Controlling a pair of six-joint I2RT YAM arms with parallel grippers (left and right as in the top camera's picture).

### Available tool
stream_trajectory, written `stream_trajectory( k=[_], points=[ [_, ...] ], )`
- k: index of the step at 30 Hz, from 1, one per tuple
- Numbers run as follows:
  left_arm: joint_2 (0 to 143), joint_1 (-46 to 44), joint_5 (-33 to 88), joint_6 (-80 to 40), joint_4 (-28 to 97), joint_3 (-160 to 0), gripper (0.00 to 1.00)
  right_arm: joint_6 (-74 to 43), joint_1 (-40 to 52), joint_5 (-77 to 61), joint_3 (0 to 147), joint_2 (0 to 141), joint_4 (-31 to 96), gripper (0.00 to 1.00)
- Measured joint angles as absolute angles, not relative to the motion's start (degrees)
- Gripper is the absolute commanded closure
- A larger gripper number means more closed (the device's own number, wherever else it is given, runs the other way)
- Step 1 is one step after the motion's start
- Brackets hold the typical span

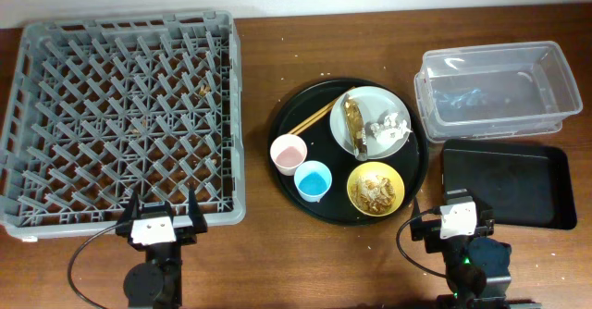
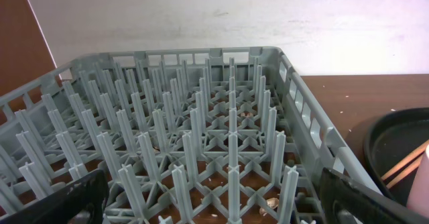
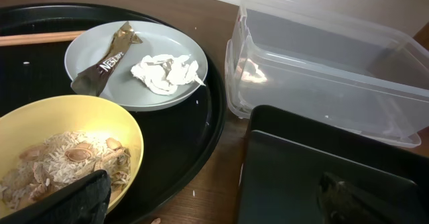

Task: Sort waste into correct bins and load items into the dishwasher rack
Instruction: 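Move the right gripper toward the white plate on the black tray, then grasp the white tissue with the right gripper and drop it in the clear bin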

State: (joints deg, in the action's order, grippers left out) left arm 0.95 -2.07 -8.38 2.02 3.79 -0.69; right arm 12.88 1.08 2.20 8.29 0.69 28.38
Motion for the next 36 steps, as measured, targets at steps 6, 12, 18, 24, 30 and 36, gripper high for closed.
stream_trajectory(
  k=[6,12,18,24,30,36],
  points=[
    [0.95,-2.04,-8.36,2.0,3.79,-0.69,0.01,12.95,1.08,2.2,8.29,0.67,28.38,0.02],
    [0.95,-2.07,-3.68,2.0,4.12,-0.69,0.01,12.95,1.08,-4.62,8.29,0.67,28.27,0.01],
    [1.08,-2.07,-0.21,1.67,-6.37,-3.99,0.01,5.23,1.08,-20.08,11.97,1.45,18.5,0.02],
    [21.82,-2.04,1.54,-0.03,25.56,-36.86,0.01,-0.38,1.08,-21.85,37.3,27.07,38.22,0.02],
    [51.94,-2.04,7.51,-0.08,47.37,-64.4,0.01,-2.9,0.93,-26.89,66.81,64.12,50.87,0.07],
    [58.63,-2.0,23.29,-0.25,48.45,-65.41,0.01,-8.97,3.97,-14.9,67.61,89.56,40.32,0.22]
  ],
)
